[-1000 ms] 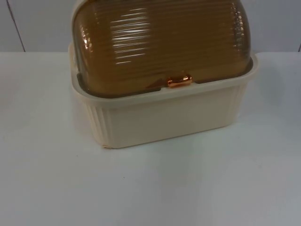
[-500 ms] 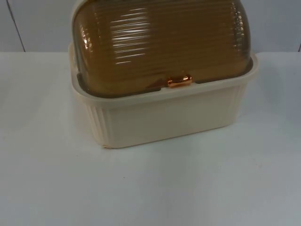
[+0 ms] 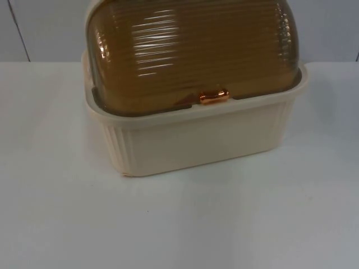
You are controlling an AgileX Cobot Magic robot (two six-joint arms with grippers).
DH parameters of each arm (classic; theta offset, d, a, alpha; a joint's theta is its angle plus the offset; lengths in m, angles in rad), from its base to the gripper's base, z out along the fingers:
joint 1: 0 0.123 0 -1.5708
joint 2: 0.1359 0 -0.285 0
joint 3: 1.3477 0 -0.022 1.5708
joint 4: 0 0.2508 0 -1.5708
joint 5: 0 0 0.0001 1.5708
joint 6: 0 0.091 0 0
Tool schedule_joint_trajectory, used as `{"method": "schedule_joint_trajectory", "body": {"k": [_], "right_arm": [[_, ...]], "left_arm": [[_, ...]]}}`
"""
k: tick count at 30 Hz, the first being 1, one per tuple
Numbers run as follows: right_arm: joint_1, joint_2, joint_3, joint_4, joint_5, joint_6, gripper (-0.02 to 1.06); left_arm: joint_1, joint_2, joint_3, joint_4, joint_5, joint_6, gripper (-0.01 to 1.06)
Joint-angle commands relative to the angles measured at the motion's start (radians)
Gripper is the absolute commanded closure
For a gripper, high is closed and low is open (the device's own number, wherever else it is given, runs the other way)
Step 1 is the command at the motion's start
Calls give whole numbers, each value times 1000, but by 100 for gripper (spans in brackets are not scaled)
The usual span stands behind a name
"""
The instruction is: Open the box lid with the left hand, place the block into the box with the right hand, then close the box lid with the left hand.
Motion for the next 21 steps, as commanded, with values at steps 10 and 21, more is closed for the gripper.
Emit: {"method": "schedule_joint_trajectory", "body": {"k": [10,21], "right_arm": [[-1,-11,28,-21,52,-37,-1],[146,-282,483,-31,-291,-30,-1]], "left_arm": [[-2,-8,0,-16,96,-9,4],[-2,-72,7,7,236,-9,4]]}}
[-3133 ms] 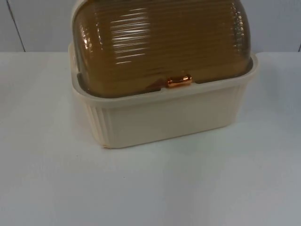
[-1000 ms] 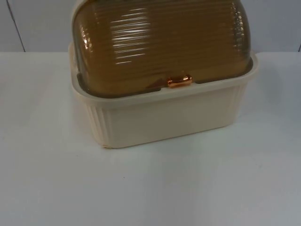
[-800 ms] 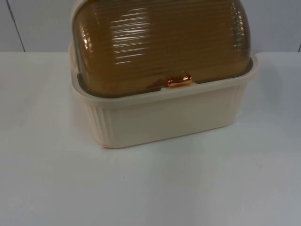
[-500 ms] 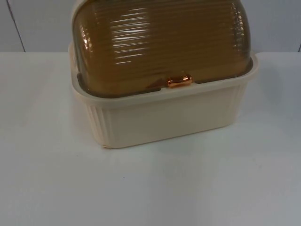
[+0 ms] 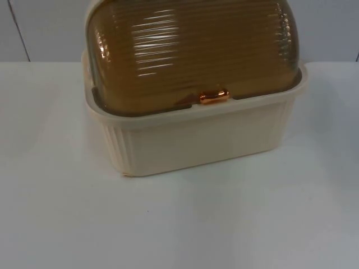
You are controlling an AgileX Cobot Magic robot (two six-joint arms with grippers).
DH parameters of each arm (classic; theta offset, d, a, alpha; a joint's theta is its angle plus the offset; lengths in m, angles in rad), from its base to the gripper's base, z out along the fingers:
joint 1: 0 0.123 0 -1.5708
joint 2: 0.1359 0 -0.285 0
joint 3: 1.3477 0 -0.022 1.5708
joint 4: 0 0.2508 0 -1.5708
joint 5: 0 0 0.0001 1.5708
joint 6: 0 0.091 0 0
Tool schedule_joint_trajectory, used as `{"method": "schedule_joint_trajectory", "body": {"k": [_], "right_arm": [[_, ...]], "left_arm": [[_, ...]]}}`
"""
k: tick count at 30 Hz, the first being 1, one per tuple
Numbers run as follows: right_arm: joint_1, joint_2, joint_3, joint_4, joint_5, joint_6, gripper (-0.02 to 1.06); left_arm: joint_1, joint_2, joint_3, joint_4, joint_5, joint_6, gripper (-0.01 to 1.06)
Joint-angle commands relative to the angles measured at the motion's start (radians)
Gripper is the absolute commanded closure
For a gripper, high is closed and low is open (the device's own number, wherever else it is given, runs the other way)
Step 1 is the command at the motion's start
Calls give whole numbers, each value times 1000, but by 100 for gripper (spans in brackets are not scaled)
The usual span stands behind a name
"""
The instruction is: Open the box lid with the left hand, place the block into the box with the right hand, then close the box lid with the left hand.
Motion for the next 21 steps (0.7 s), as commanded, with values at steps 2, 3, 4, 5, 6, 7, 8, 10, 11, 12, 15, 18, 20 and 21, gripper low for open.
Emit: {"method": "schedule_joint_trajectory", "body": {"k": [2,3,4,5,6,7,8,10,11,12,15,18,20,21], "right_arm": [[13,-152,42,-8,-26,39,-1],[13,-205,42,-16,-20,41,-1],[13,-205,42,-16,-20,41,-1],[13,-249,40,-30,-26,41,-1],[13,-299,40,-46,-45,49,-1],[13,-344,40,-63,-53,64,-1],[13,-379,40,-89,-56,91,-1],[13,-436,40,-112,-47,132,-1],[13,-436,40,-112,-47,132,-1],[13,-471,38,-132,-36,159,-1],[13,-528,-27,-195,61,208,-1],[13,-526,-96,-221,107,251,-1],[13,-519,-146,-237,148,270,-1],[13,-517,-179,-237,187,277,-1]], "left_arm": [[-2,-91,4,9,-2,-9,4],[-2,-133,4,16,0,-9,4],[-2,-133,4,16,0,-9,4],[-2,-172,4,40,0,-9,4],[-2,-222,4,57,-2,-9,4],[-2,-275,4,75,-5,-9,4],[-2,-327,4,85,-10,-9,4],[-2,-397,4,105,-32,3,4],[-2,-397,4,105,-32,3,4],[-2,-447,4,132,-48,20,4],[-2,-581,4,188,-78,44,4],[-2,-668,4,183,-44,44,4],[-2,-713,4,181,-22,44,4],[-2,-742,6,174,-9,42,4]]}}
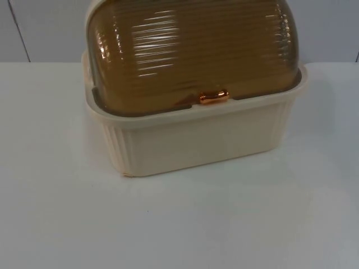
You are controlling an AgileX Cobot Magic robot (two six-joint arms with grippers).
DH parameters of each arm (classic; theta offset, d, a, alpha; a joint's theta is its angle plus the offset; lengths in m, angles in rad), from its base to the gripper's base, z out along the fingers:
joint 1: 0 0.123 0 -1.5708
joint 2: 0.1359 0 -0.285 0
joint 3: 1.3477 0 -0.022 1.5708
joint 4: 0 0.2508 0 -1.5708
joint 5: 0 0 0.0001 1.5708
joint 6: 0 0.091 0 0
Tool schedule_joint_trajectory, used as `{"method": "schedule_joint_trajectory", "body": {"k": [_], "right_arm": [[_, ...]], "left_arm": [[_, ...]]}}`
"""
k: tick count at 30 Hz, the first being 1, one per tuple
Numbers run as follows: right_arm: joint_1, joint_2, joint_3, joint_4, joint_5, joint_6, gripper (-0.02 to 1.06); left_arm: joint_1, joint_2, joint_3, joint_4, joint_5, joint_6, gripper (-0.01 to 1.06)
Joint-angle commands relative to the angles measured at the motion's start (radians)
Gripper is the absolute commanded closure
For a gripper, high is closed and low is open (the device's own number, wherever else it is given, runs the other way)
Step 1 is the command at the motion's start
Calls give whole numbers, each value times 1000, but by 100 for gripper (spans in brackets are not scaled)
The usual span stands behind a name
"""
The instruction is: Open the box lid with the left hand, place the block into the box with the right hand, then close the box lid with the left hand.
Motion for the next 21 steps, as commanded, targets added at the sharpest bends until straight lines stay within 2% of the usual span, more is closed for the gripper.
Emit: {"method": "schedule_joint_trajectory", "body": {"k": [1,7,8,11,12,14,16,18,19,21], "right_arm": [[4,3,-75,-18,85,26,-1],[4,-1,-103,-42,141,43,-1],[4,-1,-103,-42,143,47,-1],[4,-1,-103,-39,143,49,-1],[4,-1,-103,-41,145,49,-1],[4,-1,-103,-41,148,49,-1],[4,-1,-103,-41,155,49,-1],[4,-1,-103,-39,162,49,-1],[4,-1,-103,-39,162,49,-1],[4,-1,-103,-43,170,47,-1]], "left_arm": [[-2,-62,4,-12,33,-17,4],[-2,-203,97,-13,16,-60,4],[-2,-263,160,-13,16,-108,4],[-2,-352,235,-26,5,-117,4],[18,-402,258,-23,-29,-117,4],[46,-419,260,-7,-41,-117,4],[152,-426,260,44,-40,-121,4],[165,-426,275,33,-92,-138,4],[165,-426,275,33,-92,-138,4],[146,-426,290,12,-123,-68,4]]}}
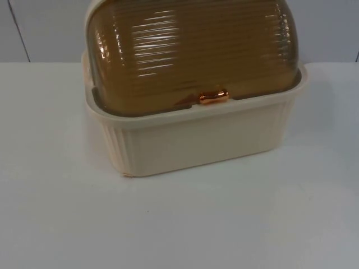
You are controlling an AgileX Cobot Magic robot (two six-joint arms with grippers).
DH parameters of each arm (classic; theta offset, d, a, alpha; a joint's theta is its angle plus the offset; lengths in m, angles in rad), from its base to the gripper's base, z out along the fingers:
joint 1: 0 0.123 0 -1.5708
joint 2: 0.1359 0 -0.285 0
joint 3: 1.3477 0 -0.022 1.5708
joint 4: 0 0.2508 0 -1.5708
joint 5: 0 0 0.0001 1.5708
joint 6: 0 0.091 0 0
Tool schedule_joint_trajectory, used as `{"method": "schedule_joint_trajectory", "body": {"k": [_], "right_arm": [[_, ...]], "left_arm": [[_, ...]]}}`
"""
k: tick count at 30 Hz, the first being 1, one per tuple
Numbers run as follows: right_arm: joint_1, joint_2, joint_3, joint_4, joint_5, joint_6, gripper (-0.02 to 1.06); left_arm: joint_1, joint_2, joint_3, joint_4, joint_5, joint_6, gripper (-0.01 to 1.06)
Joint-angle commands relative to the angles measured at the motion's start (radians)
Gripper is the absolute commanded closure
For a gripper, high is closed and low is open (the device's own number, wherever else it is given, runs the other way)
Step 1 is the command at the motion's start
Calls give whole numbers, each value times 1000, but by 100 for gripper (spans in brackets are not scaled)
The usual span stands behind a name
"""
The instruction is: Open the box lid with the left hand, place the block into the box with the right hand, then close the box lid with the left hand.
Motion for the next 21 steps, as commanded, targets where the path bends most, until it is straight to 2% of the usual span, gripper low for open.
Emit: {"method": "schedule_joint_trajectory", "body": {"k": [1,5,11,16,18,20,21], "right_arm": [[4,0,-6,-11,20,-12,-1],[4,-2,-6,-11,40,-30,-1],[4,-81,-6,-18,26,-74,-1],[4,-205,-6,-21,33,-82,-1],[4,-282,-6,-28,35,-125,-1],[4,-347,-6,-18,45,-149,-1],[4,-347,-6,-18,45,-149,-1]], "left_arm": [[-18,-2,14,-8,-22,29,4],[-31,-2,16,-35,16,29,4],[-31,-24,16,-74,6,29,4],[-31,-94,16,-139,7,107,4],[-31,-103,16,-166,10,109,4],[-31,-103,14,-179,28,190,4],[-31,-103,14,-179,28,190,4]]}}
